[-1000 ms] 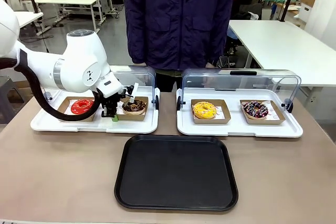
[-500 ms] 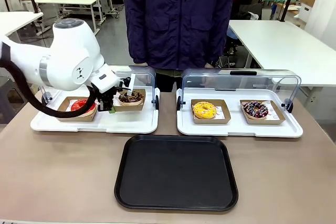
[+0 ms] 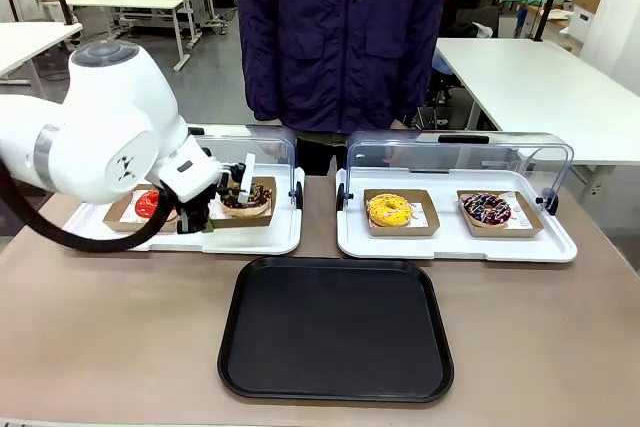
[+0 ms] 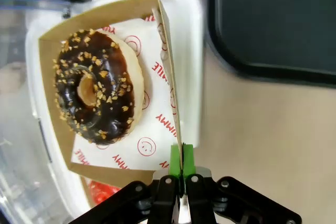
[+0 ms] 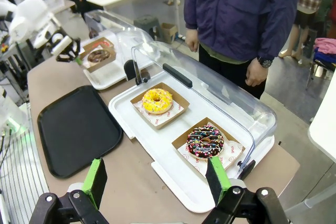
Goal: Move the second donut from the left to the tray.
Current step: Pick up the Paper togo box containing the Donut indicated by the person and place it on the Handle tray.
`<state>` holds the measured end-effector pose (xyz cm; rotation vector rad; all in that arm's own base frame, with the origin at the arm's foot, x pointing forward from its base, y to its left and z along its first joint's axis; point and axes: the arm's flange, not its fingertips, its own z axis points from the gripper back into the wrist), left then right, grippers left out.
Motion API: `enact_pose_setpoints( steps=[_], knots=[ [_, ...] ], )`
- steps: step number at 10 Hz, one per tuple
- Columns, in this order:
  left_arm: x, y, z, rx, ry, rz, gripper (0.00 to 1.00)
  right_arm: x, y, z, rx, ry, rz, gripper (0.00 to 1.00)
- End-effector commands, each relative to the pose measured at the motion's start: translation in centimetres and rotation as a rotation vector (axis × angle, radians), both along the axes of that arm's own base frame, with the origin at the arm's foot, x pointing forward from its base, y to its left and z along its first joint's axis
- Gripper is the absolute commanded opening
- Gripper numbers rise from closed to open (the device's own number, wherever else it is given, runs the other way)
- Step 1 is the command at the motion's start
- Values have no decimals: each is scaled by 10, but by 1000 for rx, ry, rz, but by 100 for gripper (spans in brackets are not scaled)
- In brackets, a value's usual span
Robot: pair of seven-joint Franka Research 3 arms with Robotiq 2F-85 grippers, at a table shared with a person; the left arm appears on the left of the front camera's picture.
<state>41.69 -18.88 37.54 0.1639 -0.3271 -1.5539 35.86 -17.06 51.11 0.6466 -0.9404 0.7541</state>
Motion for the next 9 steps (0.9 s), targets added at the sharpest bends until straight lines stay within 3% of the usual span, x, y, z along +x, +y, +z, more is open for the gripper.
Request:
enact_pose_setpoints(
  steps=[1,4,9],
  knots=[
    [-44,-14,5,-29,-23,20,2,3,0,1,15,-39,5,100],
    [-93,-52,2,-74,-46,17,2,3,0,1,15,-39,5,100],
    [-134,-132,-24,-29,1,-35,2,3,0,1,15,-39,5,100]
  ],
)
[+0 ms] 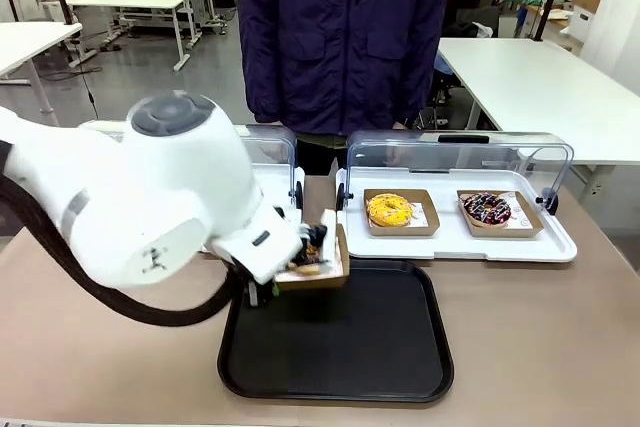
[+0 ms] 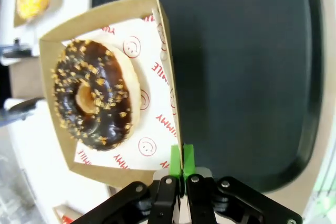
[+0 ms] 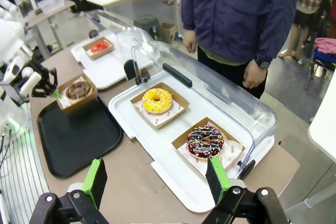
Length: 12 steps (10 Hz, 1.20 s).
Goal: Move the second donut from the left to the tray.
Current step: Pick up the Paper togo box containing the Donut indicated by the person and place it on the Handle tray.
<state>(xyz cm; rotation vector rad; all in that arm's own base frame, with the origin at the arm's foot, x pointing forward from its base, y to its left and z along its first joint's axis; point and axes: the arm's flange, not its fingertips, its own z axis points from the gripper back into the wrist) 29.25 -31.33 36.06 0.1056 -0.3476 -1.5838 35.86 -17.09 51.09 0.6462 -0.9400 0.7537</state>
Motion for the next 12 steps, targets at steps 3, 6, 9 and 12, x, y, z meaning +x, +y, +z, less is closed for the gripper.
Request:
enact_pose_setpoints(
  steps=[3,6,9,12],
  knots=[
    [-33,-42,-30,72,-4,-44,2,3,0,2,15,-39,6,100],
    [-36,-52,-43,67,-5,-29,2,3,0,2,15,-39,6,100],
    [-32,-60,-54,73,33,-34,2,3,0,2,15,-39,6,100],
    [-28,-59,-53,73,36,-37,60,3,0,2,15,-39,6,100]
  ],
)
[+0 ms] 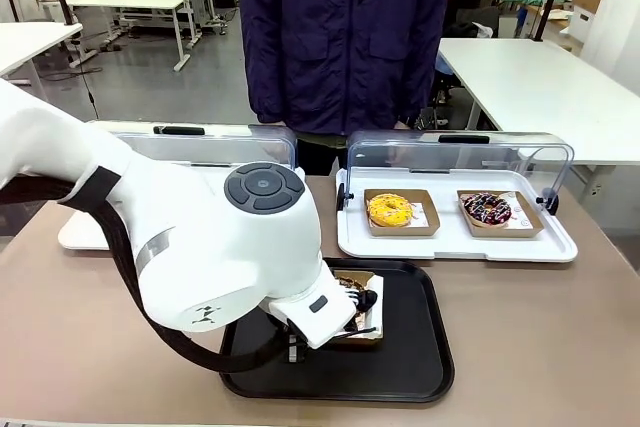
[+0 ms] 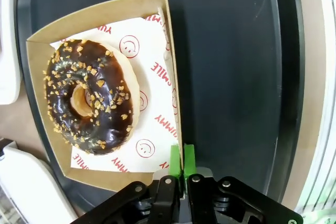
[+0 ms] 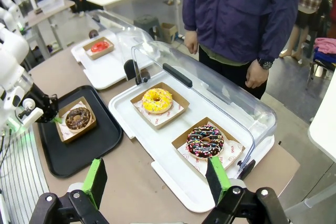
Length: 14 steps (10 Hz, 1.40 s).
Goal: Move the second donut from the left to the tray.
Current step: Pick up the Paper togo box containing the Donut indicated by the person and place it on the Handle tray.
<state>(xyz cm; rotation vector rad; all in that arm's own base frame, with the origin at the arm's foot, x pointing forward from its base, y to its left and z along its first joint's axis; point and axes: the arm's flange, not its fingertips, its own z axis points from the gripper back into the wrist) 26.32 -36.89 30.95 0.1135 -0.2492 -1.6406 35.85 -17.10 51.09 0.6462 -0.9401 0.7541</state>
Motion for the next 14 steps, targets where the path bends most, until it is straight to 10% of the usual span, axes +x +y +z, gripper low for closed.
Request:
enact_pose_setpoints(
  steps=[1,2,3,4,14],
  knots=[
    [-1,-2,2,-1,-24,8,59,3,0,2,15,-39,6,100],
    [-1,1,10,-8,-26,16,100,3,0,2,15,-39,6,100],
    [0,6,18,-19,-24,23,60,3,0,2,15,-39,6,100],
    [0,13,33,-51,-32,39,100,3,0,2,15,-39,6,100],
    [12,26,74,-70,-48,63,90,3,0,2,15,-39,6,100]
  ],
)
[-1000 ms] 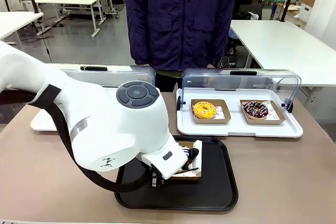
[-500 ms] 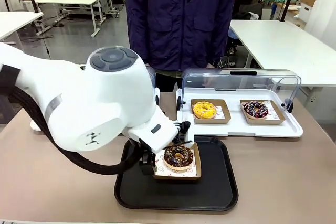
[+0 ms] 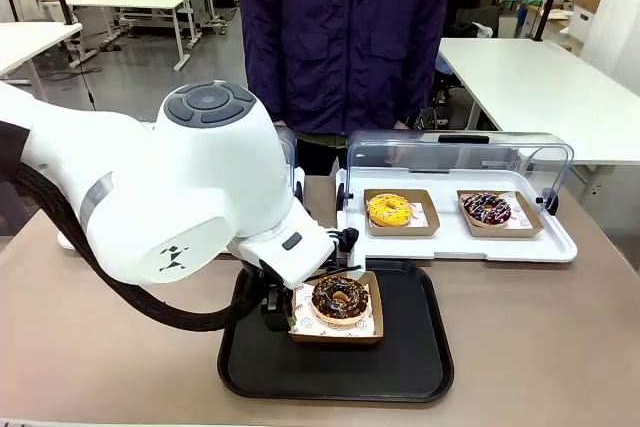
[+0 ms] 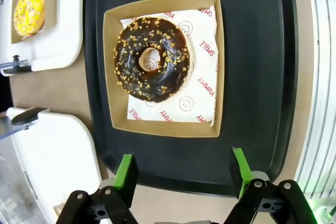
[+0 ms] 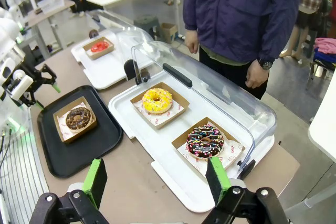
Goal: Move the second donut from the left to the tray.
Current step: Pick up the Paper togo box containing the Donut indicated by the person and place it on the Handle tray.
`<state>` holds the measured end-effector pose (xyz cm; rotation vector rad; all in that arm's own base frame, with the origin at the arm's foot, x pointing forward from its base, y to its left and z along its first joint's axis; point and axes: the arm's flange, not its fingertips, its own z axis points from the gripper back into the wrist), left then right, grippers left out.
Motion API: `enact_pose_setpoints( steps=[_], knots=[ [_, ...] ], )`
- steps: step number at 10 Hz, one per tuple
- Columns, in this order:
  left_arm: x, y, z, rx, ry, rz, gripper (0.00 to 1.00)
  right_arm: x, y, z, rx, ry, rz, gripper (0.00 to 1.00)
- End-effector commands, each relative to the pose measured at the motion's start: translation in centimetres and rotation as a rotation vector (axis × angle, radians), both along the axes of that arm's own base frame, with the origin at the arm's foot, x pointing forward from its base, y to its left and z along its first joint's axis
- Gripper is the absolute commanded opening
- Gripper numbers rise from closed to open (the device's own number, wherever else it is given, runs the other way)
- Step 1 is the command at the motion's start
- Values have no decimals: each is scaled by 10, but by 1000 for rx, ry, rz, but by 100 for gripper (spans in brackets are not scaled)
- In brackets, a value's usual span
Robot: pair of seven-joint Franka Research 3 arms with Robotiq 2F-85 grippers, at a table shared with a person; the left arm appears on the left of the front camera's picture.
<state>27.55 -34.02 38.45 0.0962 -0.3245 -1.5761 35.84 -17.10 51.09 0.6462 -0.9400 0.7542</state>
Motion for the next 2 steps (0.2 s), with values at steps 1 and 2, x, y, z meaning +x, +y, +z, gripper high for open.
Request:
enact_pose_setpoints(
  steps=[1,2],
  knots=[
    [-1,-3,-1,-2,-13,10,90,3,0,2,15,-39,5,100],
    [-1,-3,-1,-2,-13,10,90,3,0,2,15,-39,5,100]
  ],
)
